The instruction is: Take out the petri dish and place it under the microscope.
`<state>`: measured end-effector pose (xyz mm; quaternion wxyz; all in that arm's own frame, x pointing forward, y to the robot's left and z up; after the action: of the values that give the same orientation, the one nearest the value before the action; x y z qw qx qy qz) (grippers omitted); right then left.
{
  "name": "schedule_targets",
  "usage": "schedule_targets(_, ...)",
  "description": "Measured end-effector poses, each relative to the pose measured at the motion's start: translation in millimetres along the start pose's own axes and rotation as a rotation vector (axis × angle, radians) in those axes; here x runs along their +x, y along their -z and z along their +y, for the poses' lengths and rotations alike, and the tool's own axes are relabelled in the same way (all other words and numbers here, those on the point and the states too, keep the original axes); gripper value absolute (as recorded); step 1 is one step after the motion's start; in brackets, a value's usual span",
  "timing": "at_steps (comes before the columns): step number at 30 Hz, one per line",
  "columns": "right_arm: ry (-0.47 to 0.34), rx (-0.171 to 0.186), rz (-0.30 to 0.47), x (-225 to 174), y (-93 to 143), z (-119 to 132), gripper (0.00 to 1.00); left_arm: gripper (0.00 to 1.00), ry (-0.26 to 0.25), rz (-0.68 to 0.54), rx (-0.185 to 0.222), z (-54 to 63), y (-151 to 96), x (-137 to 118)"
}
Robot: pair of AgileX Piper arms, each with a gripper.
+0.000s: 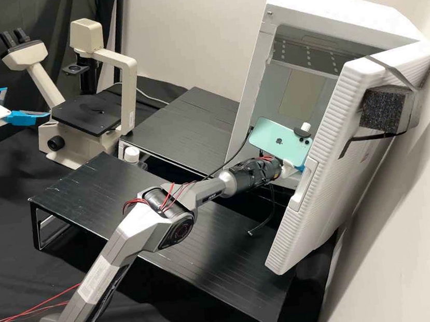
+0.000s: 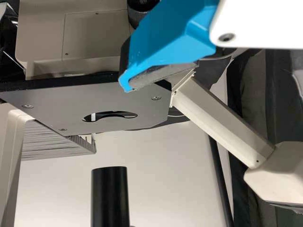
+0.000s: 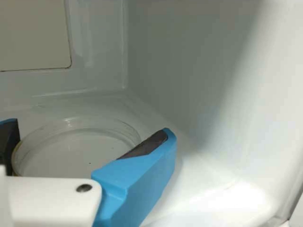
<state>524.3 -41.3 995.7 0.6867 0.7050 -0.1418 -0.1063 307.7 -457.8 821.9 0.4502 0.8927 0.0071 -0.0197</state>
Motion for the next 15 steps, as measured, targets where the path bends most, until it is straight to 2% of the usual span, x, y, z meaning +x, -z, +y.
schedule_targets(15,-0.009,0.009,-0.002,0.5,-0.4,-2.7,0.0,1.0,0.0,0.0,0.0,0.0,0.0,0.0)
